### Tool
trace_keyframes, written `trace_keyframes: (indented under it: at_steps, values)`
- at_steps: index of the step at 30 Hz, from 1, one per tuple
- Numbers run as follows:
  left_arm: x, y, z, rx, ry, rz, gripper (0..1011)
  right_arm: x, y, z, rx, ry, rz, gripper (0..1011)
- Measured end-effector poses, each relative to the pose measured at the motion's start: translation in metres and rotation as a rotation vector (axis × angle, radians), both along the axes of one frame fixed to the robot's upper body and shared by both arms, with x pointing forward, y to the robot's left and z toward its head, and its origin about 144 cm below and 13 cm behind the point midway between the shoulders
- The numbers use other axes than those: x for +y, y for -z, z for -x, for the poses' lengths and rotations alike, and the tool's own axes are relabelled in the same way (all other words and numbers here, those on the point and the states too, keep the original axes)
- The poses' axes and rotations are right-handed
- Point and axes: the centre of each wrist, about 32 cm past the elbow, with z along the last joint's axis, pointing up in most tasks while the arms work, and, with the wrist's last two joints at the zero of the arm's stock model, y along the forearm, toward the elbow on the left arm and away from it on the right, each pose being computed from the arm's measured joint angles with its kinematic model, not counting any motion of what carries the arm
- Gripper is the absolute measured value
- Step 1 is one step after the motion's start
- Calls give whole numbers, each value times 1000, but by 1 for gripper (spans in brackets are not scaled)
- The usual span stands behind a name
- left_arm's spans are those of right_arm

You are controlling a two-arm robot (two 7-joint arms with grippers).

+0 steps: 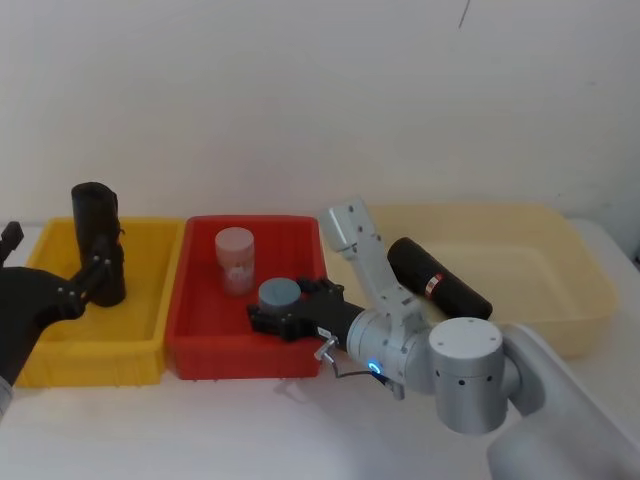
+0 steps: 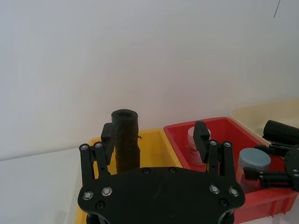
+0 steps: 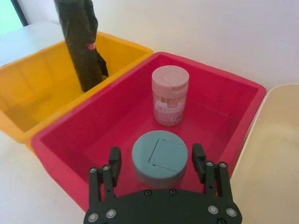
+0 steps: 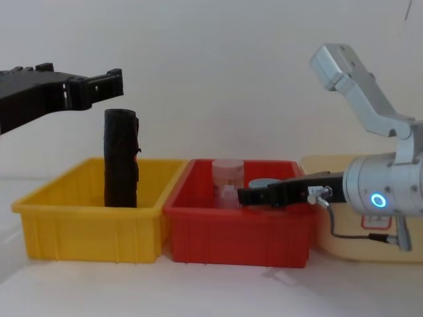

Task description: Pick up the garbage bag with the one hand and transfer it to the other hand.

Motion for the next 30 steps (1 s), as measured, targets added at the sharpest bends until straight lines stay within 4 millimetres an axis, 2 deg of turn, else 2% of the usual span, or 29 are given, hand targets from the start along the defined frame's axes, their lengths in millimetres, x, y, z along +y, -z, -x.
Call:
trace_keyframes:
  at_steps: [3, 7, 8, 12, 22, 30]
  values:
    - [0, 0, 0, 0, 0, 0, 1001, 1, 0, -1, 1, 7, 1, 907]
    - [0, 0, 0, 0, 0, 0, 1001, 1, 0, -2, 0, 20, 1, 764]
    - [0, 0, 0, 0, 0, 0, 1002, 1, 0, -2, 0, 22, 2, 764]
    - [0, 0, 0, 0, 0, 0, 1001, 2, 0, -3, -2, 32, 2, 652]
    - [0, 0, 0, 0, 0, 0, 1001, -2, -4, -5, -18, 61, -13, 647]
    - [0, 0, 0, 0, 0, 0, 1001, -13, -23, -8, -61, 100, -83, 647]
